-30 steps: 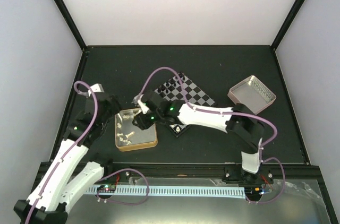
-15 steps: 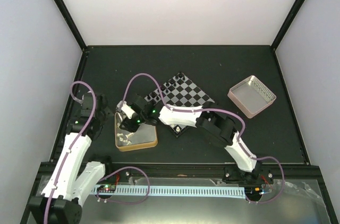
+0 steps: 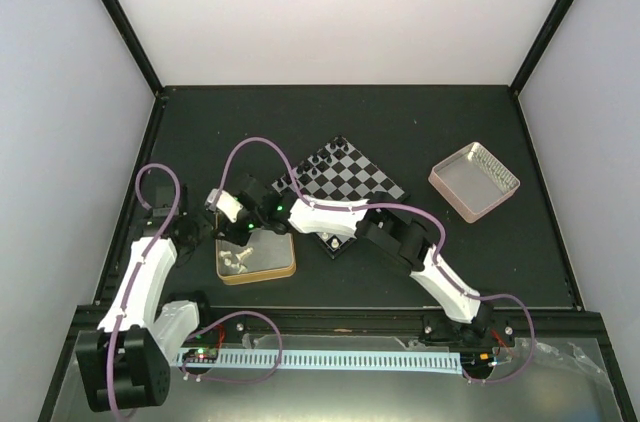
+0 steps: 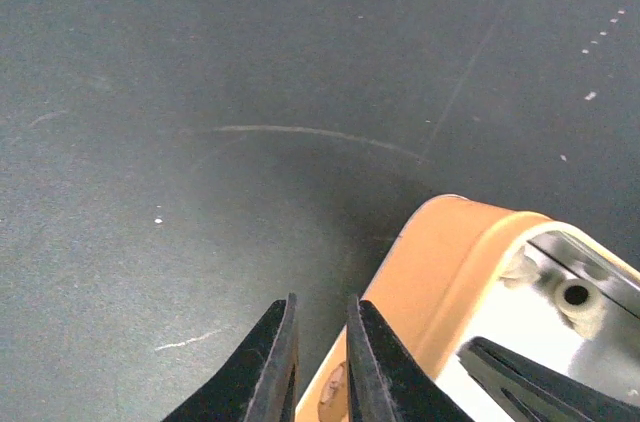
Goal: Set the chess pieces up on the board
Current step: Pick up the chess piece from the storage box.
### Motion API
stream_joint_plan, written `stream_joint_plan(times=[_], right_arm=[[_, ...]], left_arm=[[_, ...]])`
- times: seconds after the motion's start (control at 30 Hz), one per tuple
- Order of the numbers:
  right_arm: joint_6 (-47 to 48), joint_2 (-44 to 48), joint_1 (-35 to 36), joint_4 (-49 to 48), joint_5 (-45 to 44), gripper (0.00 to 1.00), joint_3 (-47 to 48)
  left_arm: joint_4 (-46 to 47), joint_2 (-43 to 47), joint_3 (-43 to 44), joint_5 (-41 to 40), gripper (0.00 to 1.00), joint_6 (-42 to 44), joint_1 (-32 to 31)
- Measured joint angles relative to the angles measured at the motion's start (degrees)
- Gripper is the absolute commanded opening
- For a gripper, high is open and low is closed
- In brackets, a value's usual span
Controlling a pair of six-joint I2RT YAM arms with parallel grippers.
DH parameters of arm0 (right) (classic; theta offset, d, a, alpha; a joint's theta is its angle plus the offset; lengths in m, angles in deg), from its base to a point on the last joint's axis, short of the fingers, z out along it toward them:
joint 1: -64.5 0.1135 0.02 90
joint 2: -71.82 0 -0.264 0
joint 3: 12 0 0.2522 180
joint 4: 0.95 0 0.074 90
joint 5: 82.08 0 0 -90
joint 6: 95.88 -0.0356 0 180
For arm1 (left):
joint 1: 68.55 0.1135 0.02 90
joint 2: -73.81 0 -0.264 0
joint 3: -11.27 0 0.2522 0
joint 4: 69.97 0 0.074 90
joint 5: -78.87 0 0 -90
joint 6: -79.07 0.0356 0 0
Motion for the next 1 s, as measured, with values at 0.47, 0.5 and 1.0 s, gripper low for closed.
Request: stream_joint_plan(times=[0.47, 0.5, 1.0], right_arm=[[3.1, 4.0, -0.1, -2.3, -0.7, 0.38, -7.5], [2.9, 4.8, -0.1, -3.1, -0.7, 0.38, -8.7], [4.9, 2.5, -0.4, -3.5, -0.8, 0.35, -4.9]], left_arm=[[4.4, -5.6, -2.6, 4.2, 0.13, -0.6, 3.3], [4.9, -6.2, -2.9, 4.7, 0.13, -0.6, 3.5], [9.4, -11.0, -3.9, 10.3, 0.11, 0.5, 4.5]])
